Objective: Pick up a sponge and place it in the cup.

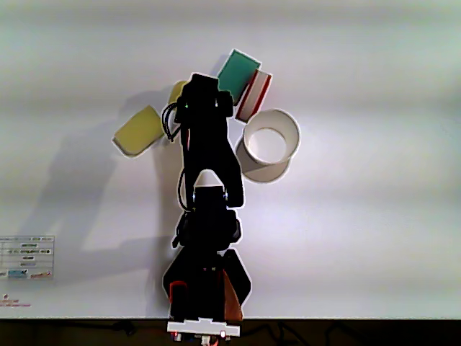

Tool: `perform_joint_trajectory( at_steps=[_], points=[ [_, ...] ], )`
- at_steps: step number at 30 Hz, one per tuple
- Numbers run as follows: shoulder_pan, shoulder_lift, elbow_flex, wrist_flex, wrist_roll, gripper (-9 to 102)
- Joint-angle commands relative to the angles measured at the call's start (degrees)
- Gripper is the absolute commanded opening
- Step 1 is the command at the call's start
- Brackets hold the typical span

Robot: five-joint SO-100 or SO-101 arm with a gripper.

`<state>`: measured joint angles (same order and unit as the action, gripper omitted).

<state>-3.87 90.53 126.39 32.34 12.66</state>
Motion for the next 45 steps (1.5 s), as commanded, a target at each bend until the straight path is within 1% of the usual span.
perform_joint_trajectory(
  at_steps=[1,5,8,14,18,22,35,41,45],
  points=[
    [-0.9,5.5,0.7,0.9,1.0,0],
    [-1.4,11.4,-0.7,7.2,0.7,0],
    [-1.8,15.7,-3.8,13.6,1.0,0],
    [-1.0,20.7,-14.2,26.9,-0.2,0],
    [1.6,22.9,-20.6,34.5,-2.2,0],
    [5.5,26.5,-22.7,39.1,-5.0,0],
    [25.6,41.4,-8.3,39.3,-16.1,0],
    [30.3,43.1,-2.6,36.7,-16.2,0],
    [31.3,42.8,-0.3,34.2,-16.2,0]
  ],
)
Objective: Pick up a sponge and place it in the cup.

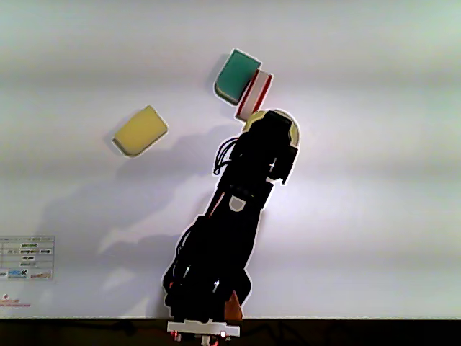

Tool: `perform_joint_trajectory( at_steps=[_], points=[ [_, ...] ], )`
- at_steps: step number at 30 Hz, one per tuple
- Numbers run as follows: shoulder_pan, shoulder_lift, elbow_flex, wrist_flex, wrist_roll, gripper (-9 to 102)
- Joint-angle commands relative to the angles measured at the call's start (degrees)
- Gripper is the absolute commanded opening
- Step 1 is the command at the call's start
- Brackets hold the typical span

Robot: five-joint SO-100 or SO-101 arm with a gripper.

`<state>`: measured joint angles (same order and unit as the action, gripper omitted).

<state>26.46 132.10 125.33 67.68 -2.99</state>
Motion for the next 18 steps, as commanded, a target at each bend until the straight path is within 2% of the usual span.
perform_joint_trajectory(
  at_steps=[1,11,14,18],
  points=[
    [1.0,1.1,1.3,-2.0,-0.5,0],
    [1.0,-1.9,1.9,-6.0,-0.7,1],
    [1.0,-2.3,1.6,-6.6,-2.4,14],
    [1.1,-2.2,1.1,-6.6,-4.5,20]
  ],
)
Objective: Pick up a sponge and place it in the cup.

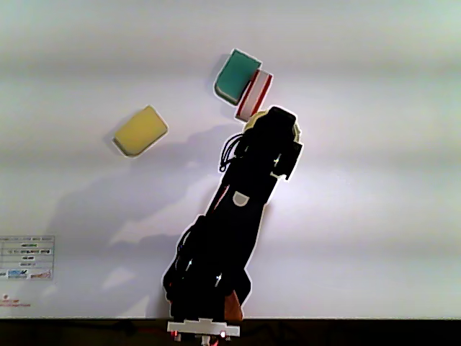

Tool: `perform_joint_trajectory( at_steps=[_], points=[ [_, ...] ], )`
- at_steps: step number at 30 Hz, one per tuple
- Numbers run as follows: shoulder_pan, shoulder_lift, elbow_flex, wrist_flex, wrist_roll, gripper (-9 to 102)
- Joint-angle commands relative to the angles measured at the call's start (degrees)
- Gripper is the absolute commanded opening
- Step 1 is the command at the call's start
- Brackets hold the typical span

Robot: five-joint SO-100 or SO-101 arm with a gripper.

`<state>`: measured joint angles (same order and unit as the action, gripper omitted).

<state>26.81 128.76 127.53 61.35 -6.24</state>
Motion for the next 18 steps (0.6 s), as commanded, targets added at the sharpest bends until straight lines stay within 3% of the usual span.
perform_joint_trajectory(
  at_steps=[1,10,15,18],
  points=[
    [0.8,1.2,-1.3,-0.2,-1.3,20],
    [1.7,0.3,-5.0,0.9,-5.2,39],
    [1.0,-0.9,-11.0,5.4,-4.9,39],
    [0.5,0.0,-14.2,8.6,-4.0,27]
  ],
)
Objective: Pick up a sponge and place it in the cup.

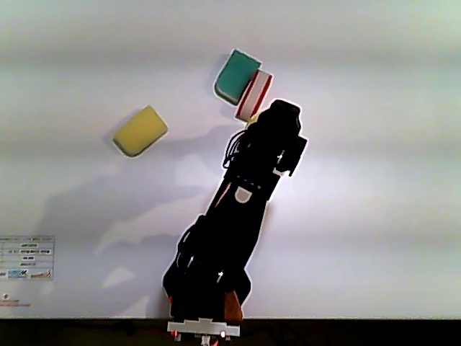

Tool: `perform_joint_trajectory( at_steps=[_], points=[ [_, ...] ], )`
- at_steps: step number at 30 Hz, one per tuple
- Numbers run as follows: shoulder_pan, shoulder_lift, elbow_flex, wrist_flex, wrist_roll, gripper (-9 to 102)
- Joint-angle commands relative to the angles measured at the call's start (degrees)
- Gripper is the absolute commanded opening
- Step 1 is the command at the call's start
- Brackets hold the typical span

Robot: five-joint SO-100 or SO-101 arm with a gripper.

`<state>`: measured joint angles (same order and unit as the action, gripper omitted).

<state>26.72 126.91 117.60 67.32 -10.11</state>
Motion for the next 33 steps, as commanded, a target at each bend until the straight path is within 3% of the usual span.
perform_joint_trajectory(
  at_steps=[1,4,6,23,33],
  points=[
    [0.5,2.6,-4.8,3.6,0.2,22],
    [-0.4,6.8,-4.1,5.4,2.6,6],
    [-1.1,9.9,-2.3,5.6,3.8,2],
    [-7.5,48.8,39.3,-4.0,5.6,0],
    [-11.0,59.5,55.8,-5.4,5.6,0]
  ],
)
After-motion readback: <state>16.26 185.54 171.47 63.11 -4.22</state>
